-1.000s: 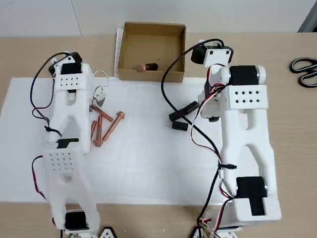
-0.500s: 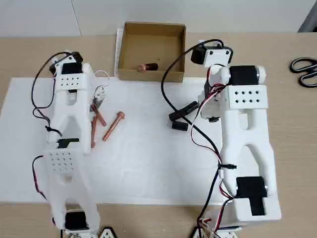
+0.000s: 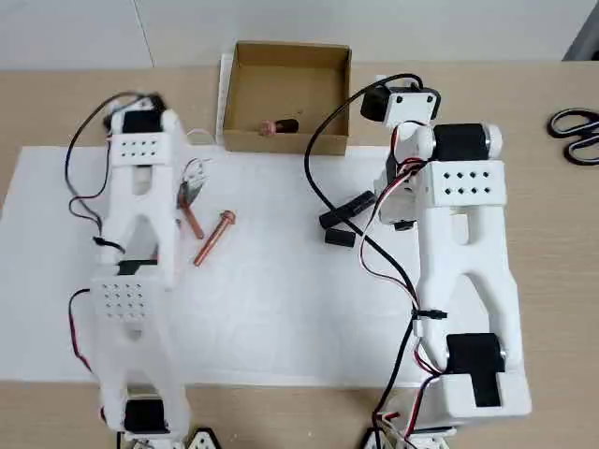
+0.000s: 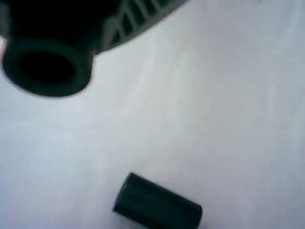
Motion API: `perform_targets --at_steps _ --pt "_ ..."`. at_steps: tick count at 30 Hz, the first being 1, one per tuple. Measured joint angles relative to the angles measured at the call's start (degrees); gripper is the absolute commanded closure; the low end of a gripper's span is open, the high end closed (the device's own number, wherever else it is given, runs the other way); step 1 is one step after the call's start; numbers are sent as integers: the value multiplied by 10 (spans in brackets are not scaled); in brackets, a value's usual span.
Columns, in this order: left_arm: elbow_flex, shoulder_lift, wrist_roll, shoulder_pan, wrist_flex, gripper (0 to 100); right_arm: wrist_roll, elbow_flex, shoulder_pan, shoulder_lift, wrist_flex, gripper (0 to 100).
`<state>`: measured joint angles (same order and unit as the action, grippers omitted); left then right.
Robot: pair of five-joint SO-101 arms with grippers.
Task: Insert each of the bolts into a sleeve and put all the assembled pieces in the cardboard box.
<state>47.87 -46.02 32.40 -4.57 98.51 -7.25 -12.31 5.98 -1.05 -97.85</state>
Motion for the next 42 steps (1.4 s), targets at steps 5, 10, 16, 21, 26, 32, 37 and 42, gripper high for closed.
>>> perform_targets --at_steps 5,10,16,21,26,32,37,42 --pt "6 54 -12 29 7 994 0 0 0 0 0 995" --pt "-26 143 -16 56 10 994 0 0 0 0 0 995" --pt "-96 316 -60 77 10 994 0 0 0 68 0 995" --pt "-176 457 -67 77 11 994 0 2 0 215 -1 995" --pt "-245 597 -67 91 11 994 0 48 0 360 -3 995" --pt "-336 752 -60 159 -4 994 0 172 0 490 10 995" --pt "-461 862 -41 172 -78 994 0 286 0 564 40 995" --pt "-605 992 -41 176 -186 994 16 376 27 651 98 995"
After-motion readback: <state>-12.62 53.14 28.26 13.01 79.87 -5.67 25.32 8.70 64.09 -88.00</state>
